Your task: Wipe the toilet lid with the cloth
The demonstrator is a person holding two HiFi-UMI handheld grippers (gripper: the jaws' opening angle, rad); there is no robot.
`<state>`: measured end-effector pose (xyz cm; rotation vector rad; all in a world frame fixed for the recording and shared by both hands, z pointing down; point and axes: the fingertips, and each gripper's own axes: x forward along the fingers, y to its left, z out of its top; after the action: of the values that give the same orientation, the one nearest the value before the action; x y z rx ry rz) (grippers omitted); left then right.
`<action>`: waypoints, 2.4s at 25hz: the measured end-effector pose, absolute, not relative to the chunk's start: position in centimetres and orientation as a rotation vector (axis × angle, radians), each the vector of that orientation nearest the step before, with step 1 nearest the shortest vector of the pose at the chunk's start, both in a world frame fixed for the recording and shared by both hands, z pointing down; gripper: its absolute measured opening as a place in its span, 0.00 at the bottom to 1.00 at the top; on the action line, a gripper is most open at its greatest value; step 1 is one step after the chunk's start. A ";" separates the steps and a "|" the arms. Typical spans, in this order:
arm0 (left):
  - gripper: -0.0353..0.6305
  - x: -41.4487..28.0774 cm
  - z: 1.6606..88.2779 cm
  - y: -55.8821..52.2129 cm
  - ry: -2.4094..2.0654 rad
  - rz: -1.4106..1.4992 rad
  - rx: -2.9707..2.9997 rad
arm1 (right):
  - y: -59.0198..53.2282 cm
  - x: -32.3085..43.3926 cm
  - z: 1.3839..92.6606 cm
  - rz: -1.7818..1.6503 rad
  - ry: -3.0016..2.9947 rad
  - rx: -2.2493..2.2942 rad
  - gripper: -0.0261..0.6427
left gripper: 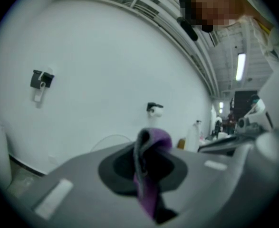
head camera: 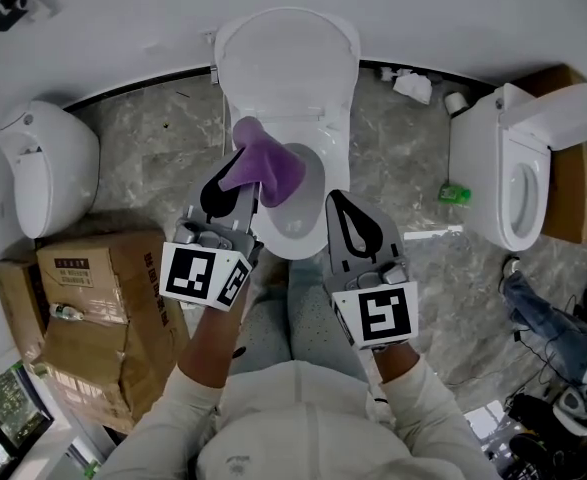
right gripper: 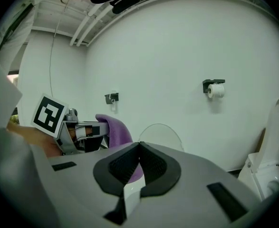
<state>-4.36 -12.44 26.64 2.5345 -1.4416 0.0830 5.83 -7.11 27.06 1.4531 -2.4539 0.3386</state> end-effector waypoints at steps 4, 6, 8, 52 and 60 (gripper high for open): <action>0.08 -3.9 27.8 -14.7 -1.444 0.090 2.518 | -9.3 6.3 28.1 0.345 -2.438 1.442 0.06; 0.08 -3.6 28.3 -15.7 -1.443 0.095 2.514 | -10.0 6.3 28.4 0.354 -2.444 1.439 0.06; 0.08 -3.6 28.5 -16.7 -1.448 0.093 2.512 | -10.7 6.3 28.9 0.360 -2.441 1.423 0.06; 0.08 -5.2 38.1 -39.3 -2.006 -0.086 2.233 | -16.0 13.7 40.8 0.621 -2.185 1.405 0.06; 0.08 0.3 39.3 -40.3 -1.940 -0.095 2.332 | -16.3 14.3 42.1 0.631 -2.177 1.425 0.06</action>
<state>0.28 -40.28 39.33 2.3315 -1.9398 -0.0949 14.34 -16.28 42.08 1.4254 -2.1771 0.6315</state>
